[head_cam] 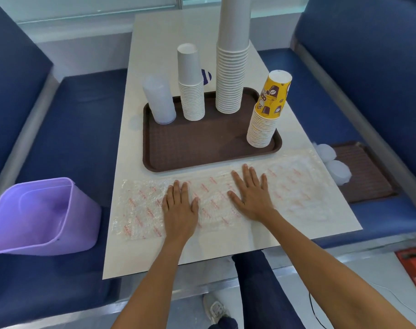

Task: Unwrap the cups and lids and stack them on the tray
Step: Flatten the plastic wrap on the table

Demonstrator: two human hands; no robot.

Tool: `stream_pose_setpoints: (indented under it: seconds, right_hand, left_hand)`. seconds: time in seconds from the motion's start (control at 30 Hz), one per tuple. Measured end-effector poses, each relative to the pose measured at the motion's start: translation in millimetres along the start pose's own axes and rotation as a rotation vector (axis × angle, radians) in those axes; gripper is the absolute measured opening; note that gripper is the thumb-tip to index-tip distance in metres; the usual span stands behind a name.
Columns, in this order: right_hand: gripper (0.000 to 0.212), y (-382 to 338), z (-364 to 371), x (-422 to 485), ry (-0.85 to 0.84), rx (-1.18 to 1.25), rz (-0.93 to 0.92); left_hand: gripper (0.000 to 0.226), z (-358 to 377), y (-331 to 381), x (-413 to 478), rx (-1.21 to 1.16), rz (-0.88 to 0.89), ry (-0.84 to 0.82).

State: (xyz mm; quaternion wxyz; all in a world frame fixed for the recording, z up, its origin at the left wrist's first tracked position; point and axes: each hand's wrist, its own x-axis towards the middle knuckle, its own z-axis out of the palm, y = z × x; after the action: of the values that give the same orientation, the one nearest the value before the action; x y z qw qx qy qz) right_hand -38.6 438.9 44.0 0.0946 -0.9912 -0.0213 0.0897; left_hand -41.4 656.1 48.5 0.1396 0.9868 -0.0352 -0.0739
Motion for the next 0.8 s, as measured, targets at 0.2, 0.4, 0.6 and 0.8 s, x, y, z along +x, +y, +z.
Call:
stream_pose_setpoints:
  seconds: [0.2,0.4,0.6,0.8]
  right_hand:
    - [0.054,2,-21,-5,0.059,0.185,0.011]
    - [0.023,18,-47,-9,0.456,0.407,0.032]
    - [0.028,57,-82,-17,0.602,0.563,0.220]
    - [0.049,153,-97,-26,0.670,0.691,0.428]
  left_hand:
    - [0.057,-12,2,2,-0.022,-0.012,-0.028]
    - [0.038,-31,36,7,-0.211,0.000,0.168]
    - [0.023,-45,131,19,-0.542,0.283,0.169]
    - [0.024,-35,252,36,-0.679,0.423,0.027]
